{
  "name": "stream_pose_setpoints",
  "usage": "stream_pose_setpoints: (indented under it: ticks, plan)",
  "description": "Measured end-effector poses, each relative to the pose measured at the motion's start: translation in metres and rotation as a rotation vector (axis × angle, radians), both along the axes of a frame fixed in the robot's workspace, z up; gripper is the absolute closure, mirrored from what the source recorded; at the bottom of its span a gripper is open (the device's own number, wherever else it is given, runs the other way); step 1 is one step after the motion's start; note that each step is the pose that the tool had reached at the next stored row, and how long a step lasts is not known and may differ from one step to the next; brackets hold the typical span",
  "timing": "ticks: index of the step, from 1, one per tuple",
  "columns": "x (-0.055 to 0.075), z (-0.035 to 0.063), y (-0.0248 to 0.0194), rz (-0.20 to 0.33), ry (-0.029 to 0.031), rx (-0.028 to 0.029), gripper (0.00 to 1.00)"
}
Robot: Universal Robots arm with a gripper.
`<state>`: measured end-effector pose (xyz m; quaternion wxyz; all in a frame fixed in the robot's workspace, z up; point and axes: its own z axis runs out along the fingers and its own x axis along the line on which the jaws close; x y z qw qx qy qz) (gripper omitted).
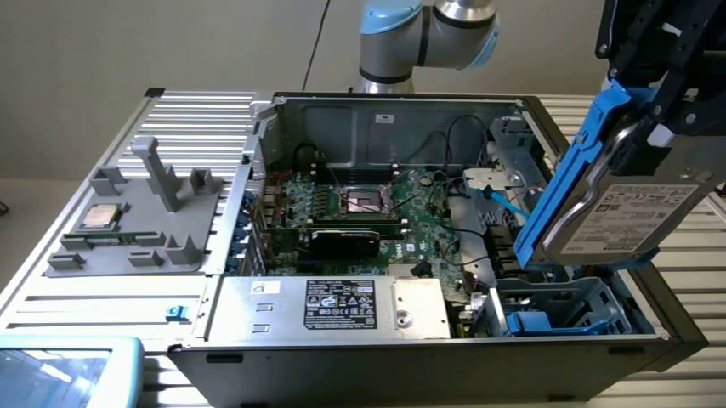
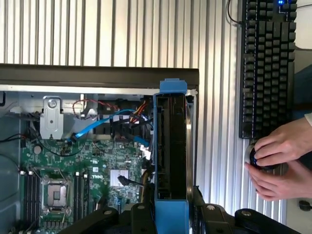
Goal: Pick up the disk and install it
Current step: 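Pick up the disk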
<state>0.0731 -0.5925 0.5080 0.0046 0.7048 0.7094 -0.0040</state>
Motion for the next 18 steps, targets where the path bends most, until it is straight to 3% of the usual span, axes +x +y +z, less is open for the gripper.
stream_pose_setpoints:
  ticks: [11, 18]
  plan:
    - [0.007, -0.0198, -0.0034, -0.011, 0.0001, 0.0011, 0.63]
    - [0.007, -0.0199, -0.0034, -0.011, 0.0000, 0.0006, 0.63]
